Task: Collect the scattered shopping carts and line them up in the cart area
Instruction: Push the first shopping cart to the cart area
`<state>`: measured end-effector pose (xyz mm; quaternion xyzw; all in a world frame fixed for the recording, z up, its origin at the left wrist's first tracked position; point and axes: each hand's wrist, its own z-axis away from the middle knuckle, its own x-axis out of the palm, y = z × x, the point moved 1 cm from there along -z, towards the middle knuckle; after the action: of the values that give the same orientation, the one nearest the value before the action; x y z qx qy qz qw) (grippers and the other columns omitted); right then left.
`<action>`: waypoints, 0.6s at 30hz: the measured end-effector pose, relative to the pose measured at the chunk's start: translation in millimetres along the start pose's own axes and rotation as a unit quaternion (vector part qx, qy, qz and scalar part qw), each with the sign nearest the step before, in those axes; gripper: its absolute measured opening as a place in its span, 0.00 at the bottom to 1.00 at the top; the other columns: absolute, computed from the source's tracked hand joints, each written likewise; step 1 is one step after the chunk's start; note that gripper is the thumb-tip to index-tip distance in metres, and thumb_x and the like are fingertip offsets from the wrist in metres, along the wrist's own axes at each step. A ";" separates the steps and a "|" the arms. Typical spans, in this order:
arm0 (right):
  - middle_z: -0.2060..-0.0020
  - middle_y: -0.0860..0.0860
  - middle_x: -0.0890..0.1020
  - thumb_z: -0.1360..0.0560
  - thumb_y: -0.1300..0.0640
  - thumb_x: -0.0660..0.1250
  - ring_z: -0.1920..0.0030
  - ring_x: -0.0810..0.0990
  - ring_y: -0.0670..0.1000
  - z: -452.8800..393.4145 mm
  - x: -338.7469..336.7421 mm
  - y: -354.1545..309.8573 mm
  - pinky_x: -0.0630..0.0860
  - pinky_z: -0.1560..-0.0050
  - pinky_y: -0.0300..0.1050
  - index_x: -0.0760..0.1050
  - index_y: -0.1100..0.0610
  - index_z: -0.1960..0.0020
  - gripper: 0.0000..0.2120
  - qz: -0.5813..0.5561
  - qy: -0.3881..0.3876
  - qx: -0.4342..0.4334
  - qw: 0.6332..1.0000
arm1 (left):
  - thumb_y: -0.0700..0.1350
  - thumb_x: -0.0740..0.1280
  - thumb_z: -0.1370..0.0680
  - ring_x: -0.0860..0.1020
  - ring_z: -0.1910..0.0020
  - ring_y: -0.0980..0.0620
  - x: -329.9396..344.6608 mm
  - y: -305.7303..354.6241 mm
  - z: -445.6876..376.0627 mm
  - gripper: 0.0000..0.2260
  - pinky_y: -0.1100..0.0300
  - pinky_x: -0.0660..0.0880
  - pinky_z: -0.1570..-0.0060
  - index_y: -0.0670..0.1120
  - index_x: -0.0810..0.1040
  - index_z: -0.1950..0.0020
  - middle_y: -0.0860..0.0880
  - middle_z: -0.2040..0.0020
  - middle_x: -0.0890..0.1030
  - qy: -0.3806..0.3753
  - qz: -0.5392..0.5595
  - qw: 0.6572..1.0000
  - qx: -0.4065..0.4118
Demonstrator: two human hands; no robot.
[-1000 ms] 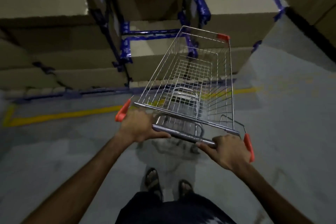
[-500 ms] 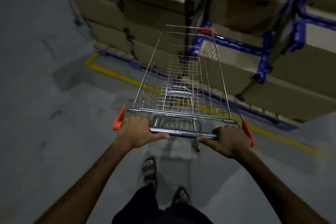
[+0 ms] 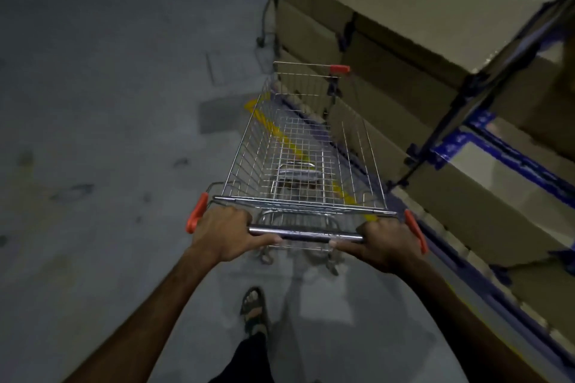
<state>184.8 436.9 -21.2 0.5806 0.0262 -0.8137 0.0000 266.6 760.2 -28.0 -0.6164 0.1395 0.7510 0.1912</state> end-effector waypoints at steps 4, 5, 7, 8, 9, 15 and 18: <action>0.62 0.48 0.83 0.33 0.12 0.44 0.57 0.82 0.52 -75.3 -20.2 -28.3 0.71 0.58 0.48 0.79 0.52 0.62 0.46 0.013 0.008 -0.044 0.999 | 0.88 0.45 0.34 0.78 0.62 0.51 -2.9 -58.0 -27.5 0.43 0.54 0.75 0.53 0.51 0.78 0.62 0.54 0.64 0.79 -0.006 0.008 0.999 -0.041; 0.61 0.48 0.83 0.33 0.12 0.44 0.56 0.83 0.52 -94.8 -25.7 -36.0 0.71 0.57 0.48 0.79 0.51 0.62 0.46 0.012 0.009 -0.051 0.999 | 0.88 0.45 0.34 0.79 0.62 0.51 -4.4 -73.4 -36.2 0.43 0.54 0.75 0.53 0.51 0.78 0.62 0.54 0.64 0.80 -0.007 0.012 0.999 -0.047; 0.60 0.48 0.84 0.35 0.11 0.44 0.55 0.83 0.52 -134.5 -38.0 -52.6 0.73 0.55 0.48 0.79 0.50 0.62 0.46 0.005 -0.002 -0.059 0.998 | 0.88 0.45 0.34 0.77 0.63 0.51 -6.8 -104.5 -53.7 0.42 0.53 0.75 0.51 0.51 0.77 0.63 0.54 0.65 0.78 -0.011 0.016 0.998 -0.053; 0.60 0.48 0.84 0.36 0.10 0.44 0.55 0.83 0.52 -151.0 -44.3 -59.6 0.74 0.53 0.49 0.80 0.50 0.62 0.46 -0.003 -0.011 -0.056 0.998 | 0.88 0.44 0.34 0.76 0.63 0.51 -8.5 -117.0 -61.2 0.42 0.52 0.76 0.49 0.52 0.75 0.64 0.54 0.66 0.76 -0.013 0.016 0.998 -0.054; 0.60 0.48 0.84 0.37 0.10 0.44 0.55 0.83 0.52 -169.9 -50.7 -68.4 0.76 0.52 0.49 0.80 0.49 0.62 0.47 -0.009 -0.019 -0.055 0.998 | 0.88 0.44 0.34 0.75 0.63 0.50 -10.2 -131.8 -70.6 0.42 0.50 0.75 0.47 0.52 0.74 0.65 0.55 0.66 0.75 -0.018 0.014 0.998 -0.058; 0.61 0.47 0.83 0.37 0.10 0.42 0.57 0.82 0.49 -285.1 -93.6 -115.3 0.77 0.48 0.52 0.81 0.49 0.60 0.48 0.006 -0.020 -0.086 0.996 | 0.89 0.45 0.35 0.77 0.62 0.49 -18.9 -222.4 -136.6 0.43 0.48 0.77 0.47 0.51 0.74 0.65 0.53 0.65 0.76 -0.044 0.066 0.992 -0.097; 0.62 0.45 0.83 0.38 0.09 0.41 0.59 0.82 0.48 -345.6 -114.5 -132.8 0.74 0.51 0.52 0.80 0.49 0.61 0.49 0.011 -0.026 -0.104 0.994 | 0.89 0.45 0.35 0.78 0.64 0.51 -25.5 -261.4 -173.8 0.43 0.48 0.78 0.48 0.51 0.75 0.65 0.54 0.66 0.77 -0.052 0.080 0.990 -0.108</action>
<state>544.6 580.8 -19.4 0.5565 0.1048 -0.8212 0.0698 542.5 912.1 -31.1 -0.5806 0.0963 0.8055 0.0696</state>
